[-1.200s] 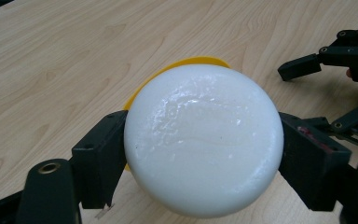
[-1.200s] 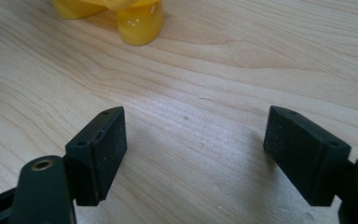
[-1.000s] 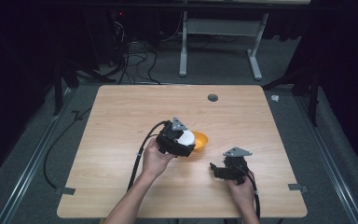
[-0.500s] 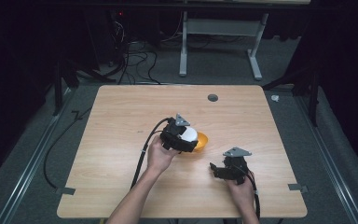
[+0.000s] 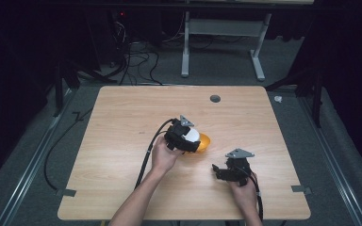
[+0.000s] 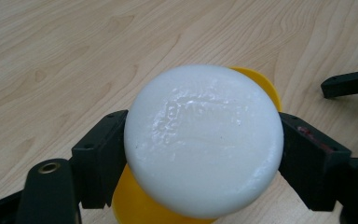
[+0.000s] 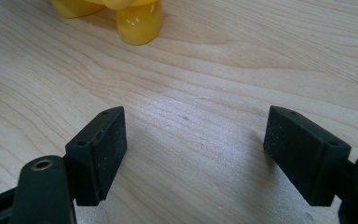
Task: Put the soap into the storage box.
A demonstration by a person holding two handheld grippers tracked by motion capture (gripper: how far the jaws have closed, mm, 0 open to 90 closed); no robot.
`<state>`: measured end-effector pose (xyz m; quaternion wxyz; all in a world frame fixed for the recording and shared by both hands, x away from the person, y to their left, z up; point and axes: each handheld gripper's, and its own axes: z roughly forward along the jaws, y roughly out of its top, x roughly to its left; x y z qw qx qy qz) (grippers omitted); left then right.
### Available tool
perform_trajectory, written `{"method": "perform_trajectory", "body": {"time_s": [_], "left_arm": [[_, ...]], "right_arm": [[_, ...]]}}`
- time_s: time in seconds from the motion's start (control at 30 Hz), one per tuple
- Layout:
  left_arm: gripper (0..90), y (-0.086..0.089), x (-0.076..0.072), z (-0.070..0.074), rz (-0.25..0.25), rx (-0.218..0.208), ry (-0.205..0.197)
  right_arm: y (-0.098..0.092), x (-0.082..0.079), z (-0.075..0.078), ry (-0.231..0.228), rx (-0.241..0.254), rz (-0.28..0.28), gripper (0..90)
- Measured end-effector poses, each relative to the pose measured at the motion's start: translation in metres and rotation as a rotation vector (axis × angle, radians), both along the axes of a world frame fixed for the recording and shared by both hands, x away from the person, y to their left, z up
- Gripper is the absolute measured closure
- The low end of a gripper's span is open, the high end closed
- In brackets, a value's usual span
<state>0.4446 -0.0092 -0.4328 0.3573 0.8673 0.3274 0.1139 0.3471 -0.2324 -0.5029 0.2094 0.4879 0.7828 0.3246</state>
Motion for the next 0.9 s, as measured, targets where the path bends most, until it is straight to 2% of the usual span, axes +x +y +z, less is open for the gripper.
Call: {"method": "perform_trajectory", "body": {"time_s": [0.5,0.9], "left_arm": [[23.3,-0.009,0.005,-0.013,0.004,0.040,0.020],[23.1,-0.011,0.006,-0.016,0.016,0.036,0.029]], "right_arm": [[0.000,0.000,0.000,0.000,0.000,0.000,22.2],[0.000,0.000,0.000,0.000,0.000,0.000,22.2]]}}
